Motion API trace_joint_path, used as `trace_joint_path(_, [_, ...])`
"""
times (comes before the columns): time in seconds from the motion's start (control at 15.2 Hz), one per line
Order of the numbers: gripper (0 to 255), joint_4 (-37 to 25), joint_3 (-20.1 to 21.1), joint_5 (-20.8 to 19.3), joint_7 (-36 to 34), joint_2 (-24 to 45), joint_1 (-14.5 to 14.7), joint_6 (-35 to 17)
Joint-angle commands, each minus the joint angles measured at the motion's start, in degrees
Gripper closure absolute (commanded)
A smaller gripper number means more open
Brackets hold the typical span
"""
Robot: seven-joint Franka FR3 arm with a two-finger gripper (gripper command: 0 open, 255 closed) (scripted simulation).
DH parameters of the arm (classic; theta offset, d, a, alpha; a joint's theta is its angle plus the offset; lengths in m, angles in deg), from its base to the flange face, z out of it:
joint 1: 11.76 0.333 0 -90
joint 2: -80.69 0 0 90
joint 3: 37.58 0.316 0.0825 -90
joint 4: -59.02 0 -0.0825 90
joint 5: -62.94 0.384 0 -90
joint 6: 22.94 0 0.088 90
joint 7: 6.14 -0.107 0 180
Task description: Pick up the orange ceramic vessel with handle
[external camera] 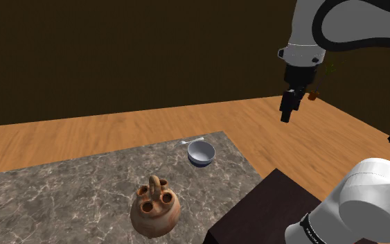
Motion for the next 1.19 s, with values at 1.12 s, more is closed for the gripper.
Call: trace_joint_path(1.12, [0,-0.70,13.26,9.57,-15.56,23.76,6.00,-23.61])
